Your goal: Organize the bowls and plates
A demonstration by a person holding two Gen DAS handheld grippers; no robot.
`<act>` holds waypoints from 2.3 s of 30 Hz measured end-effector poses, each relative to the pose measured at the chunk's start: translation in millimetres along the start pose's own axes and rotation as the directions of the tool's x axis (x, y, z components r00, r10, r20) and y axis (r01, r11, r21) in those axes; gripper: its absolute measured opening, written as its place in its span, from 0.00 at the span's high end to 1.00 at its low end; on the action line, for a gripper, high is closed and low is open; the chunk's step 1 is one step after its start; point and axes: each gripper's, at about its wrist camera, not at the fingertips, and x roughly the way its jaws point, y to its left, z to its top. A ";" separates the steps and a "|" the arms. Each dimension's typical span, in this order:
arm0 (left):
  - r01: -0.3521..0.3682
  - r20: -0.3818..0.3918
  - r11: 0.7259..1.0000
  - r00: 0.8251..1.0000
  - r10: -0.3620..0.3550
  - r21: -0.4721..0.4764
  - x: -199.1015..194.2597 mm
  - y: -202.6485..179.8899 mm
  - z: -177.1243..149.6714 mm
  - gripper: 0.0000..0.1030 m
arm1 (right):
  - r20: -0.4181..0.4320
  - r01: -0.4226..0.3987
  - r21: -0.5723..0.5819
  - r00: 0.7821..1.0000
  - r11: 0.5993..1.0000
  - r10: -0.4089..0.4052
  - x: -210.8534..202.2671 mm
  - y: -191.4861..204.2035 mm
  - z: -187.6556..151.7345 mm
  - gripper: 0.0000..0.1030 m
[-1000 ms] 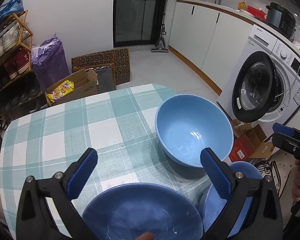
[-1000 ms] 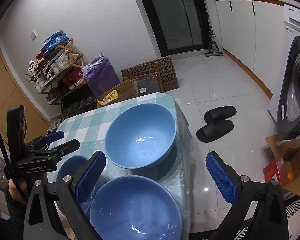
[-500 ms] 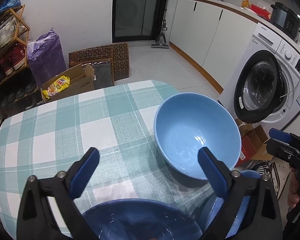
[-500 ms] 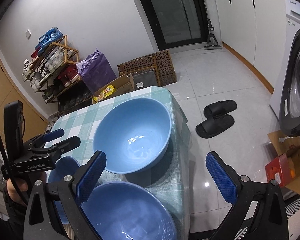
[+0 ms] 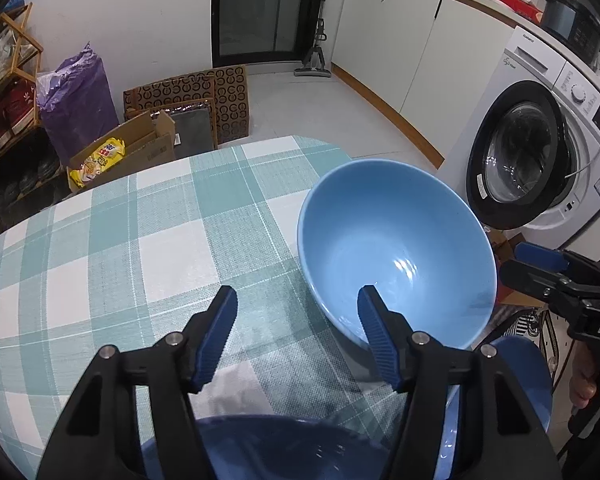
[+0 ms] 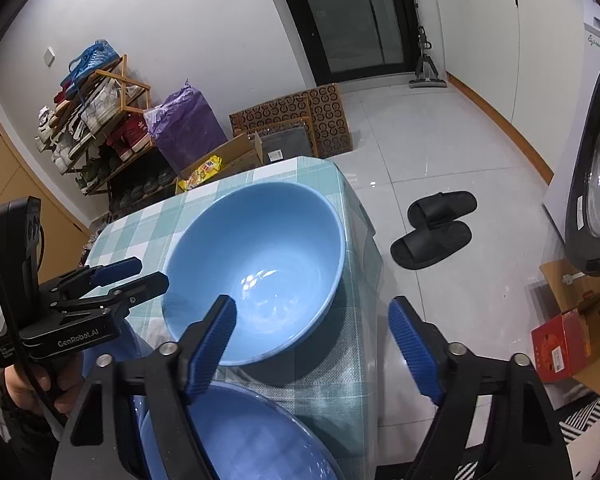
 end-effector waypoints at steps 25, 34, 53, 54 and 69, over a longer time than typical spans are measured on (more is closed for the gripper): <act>0.041 -0.012 0.998 0.999 -0.041 0.039 15.3 -6.5 1.0 0.82 | -0.036 0.013 -0.032 0.999 0.999 -0.014 24.4 1.5 0.1 0.69; 0.055 -0.006 0.998 0.998 -0.055 0.034 16.8 -5.6 1.3 0.85 | -0.037 0.038 -0.046 0.999 0.998 -0.040 27.3 4.2 -0.4 0.78; 0.055 0.002 0.998 0.998 -0.055 0.032 9.3 -6.3 0.1 0.85 | -0.031 0.054 -0.064 0.998 0.996 -0.056 27.0 9.8 -2.7 0.79; 0.055 0.003 0.998 0.998 -0.055 0.033 8.7 -6.5 0.2 0.85 | -0.030 0.053 -0.064 0.998 0.997 -0.055 26.9 10.0 -2.6 0.79; 0.066 0.032 0.997 0.997 -0.067 0.038 -11.2 -9.8 0.4 0.85 | 0.005 0.062 -0.075 0.998 0.995 -0.061 2.7 11.0 -3.2 0.79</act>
